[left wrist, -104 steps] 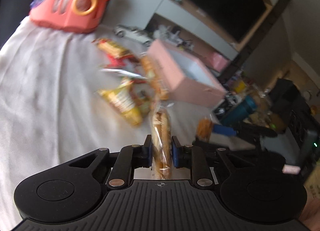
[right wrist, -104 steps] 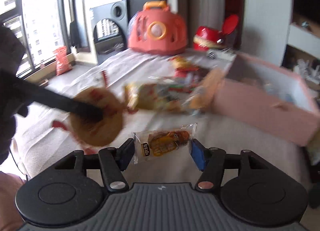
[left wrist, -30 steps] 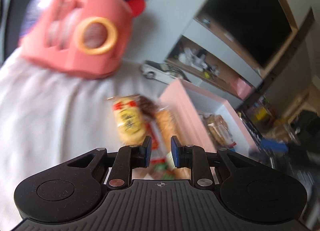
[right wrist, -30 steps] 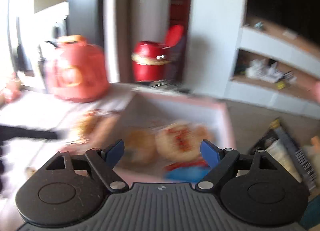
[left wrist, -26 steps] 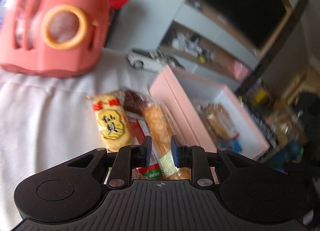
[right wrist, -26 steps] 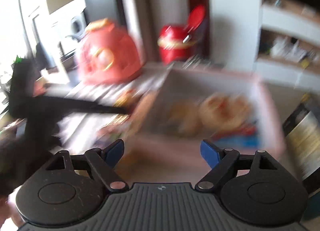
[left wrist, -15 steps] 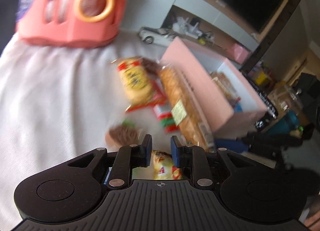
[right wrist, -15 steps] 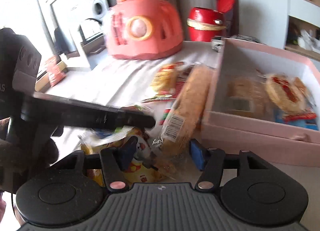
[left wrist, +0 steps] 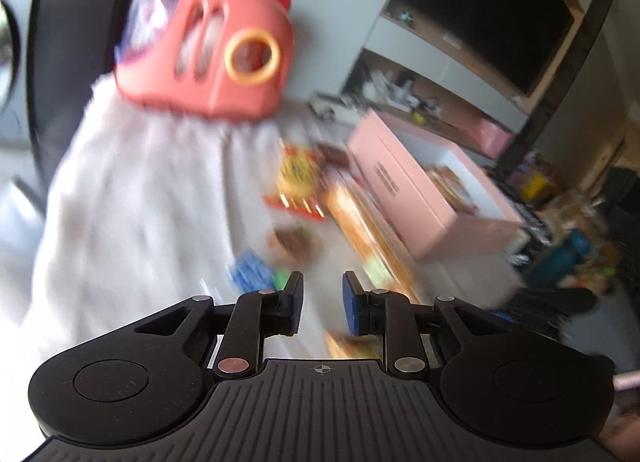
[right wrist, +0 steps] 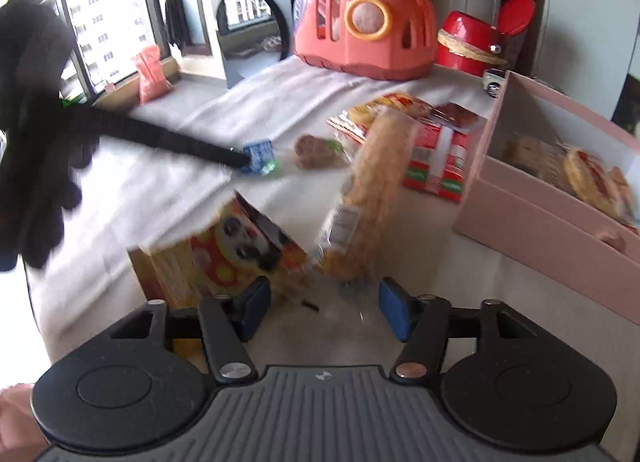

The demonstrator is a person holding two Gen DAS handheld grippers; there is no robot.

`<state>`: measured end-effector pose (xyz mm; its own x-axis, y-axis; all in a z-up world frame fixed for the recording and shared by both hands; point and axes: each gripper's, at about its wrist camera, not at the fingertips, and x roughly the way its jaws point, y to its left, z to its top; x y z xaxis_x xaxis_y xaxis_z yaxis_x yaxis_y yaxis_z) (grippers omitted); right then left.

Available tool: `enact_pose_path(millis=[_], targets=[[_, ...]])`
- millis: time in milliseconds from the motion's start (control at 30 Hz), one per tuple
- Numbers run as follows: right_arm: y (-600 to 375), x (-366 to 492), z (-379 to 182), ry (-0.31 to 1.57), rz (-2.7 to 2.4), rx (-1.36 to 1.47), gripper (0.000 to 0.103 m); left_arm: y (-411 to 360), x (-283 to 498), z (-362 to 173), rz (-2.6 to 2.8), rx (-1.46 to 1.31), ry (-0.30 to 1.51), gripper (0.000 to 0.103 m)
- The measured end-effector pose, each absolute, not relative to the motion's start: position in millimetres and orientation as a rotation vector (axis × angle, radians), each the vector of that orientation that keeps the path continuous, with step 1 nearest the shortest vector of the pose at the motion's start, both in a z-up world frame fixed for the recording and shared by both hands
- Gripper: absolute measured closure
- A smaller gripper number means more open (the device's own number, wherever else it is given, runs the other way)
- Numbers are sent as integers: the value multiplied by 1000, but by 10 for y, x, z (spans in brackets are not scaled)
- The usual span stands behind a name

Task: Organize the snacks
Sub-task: 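Move the right tool toward the long wrapped bread stick, then grasp the blueberry cookie packet with the left tool while the right tool grasps the yellow panda chip bag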

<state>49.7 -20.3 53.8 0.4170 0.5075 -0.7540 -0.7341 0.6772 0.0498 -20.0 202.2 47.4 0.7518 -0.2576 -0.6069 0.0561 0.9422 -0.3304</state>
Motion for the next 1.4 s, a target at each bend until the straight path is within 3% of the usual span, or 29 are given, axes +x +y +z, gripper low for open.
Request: enact_pose_path(millis=[33,200,467,533,633,900,1233,1400], targets=[[-217,479,530,822,772,-317,31,1987,-112,493,-162,-250,696,78],[-294,502,538,805,712,-302,29,1806,395,425,-164,35,798,78],[-408,557,420,841,674,-253,20,1691,572,306,-255,106,832,64],[-411,536,409,825,672,-254,18,1644,586,254,-278,121,871,55],[-395,495,396,810,666,-270,16,1545,520,216,-304,205,853,55],[-406,425,431,820,649,-280,12,1823,403,233,-225,-63,838,60],[-135,96,761,769,785,-266,12,2055,-732,249,-95,-203,809,61],[312,-18,698,789,839,-345,12,2070,-917,211,-109,-294,786,60]])
